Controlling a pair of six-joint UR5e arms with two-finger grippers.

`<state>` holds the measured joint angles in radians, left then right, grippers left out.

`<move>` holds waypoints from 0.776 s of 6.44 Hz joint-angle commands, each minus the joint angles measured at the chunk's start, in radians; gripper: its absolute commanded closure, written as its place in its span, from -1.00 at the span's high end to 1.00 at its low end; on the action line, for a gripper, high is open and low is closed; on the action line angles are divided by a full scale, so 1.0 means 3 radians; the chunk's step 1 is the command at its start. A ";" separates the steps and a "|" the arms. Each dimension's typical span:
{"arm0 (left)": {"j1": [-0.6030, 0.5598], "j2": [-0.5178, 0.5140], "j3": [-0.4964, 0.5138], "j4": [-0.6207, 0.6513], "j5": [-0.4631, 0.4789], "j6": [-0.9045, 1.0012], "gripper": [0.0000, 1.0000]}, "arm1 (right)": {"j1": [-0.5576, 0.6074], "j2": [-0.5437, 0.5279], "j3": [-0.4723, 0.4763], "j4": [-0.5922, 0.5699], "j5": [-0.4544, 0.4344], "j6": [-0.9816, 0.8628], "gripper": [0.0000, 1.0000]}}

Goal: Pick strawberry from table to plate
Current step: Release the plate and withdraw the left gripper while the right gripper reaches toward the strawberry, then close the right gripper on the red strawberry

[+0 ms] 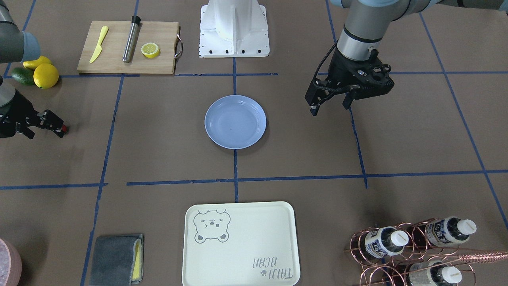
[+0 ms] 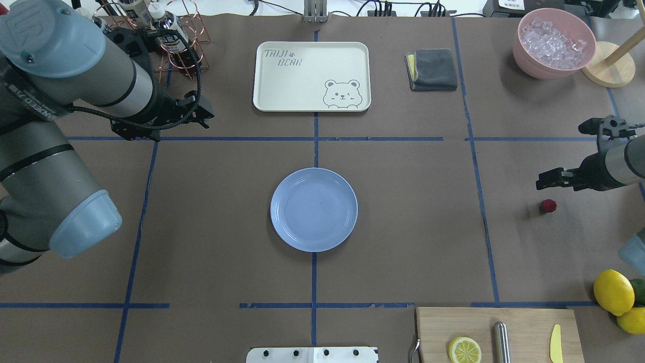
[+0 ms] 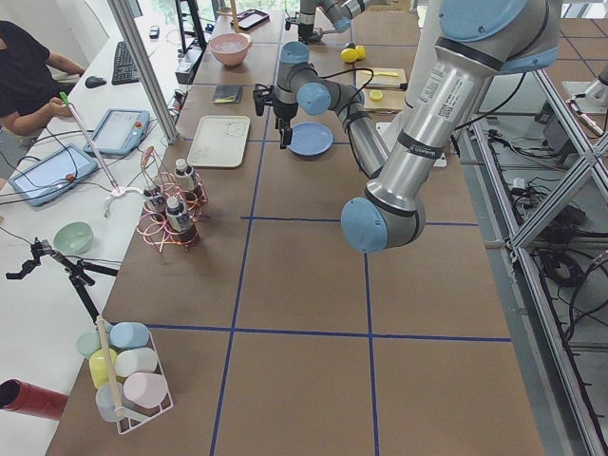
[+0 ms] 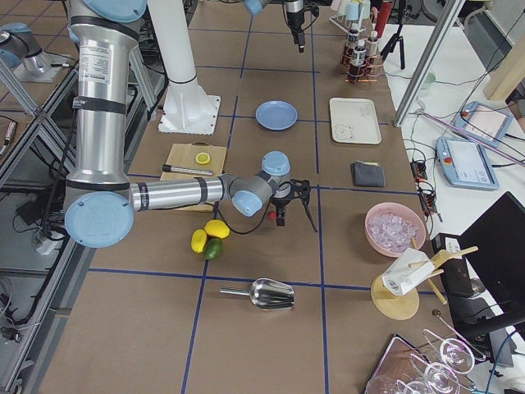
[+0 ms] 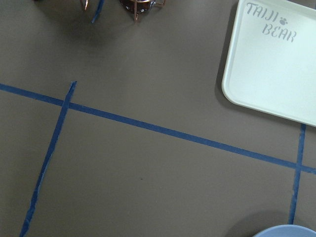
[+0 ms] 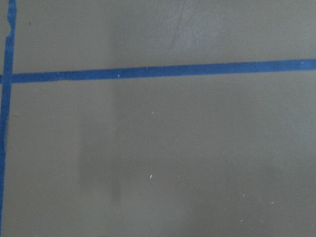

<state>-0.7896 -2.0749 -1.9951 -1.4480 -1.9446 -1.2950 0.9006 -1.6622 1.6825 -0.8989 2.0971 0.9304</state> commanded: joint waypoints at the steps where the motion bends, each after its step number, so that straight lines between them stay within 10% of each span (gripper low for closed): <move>1: -0.0017 0.0013 0.0003 0.0005 -0.0007 0.0016 1.00 | -0.0159 -0.0002 0.0042 0.0000 -0.0046 0.0033 1.00; 5: -0.0022 0.0024 0.0018 0.0005 -0.0007 0.0011 1.00 | -0.0190 -0.0078 0.0037 -0.0031 -0.0052 0.0033 0.77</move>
<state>-0.7961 -2.0682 -1.9901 -1.4465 -1.9463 -1.2905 0.8463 -1.6786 1.6941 -0.9068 2.0818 0.9403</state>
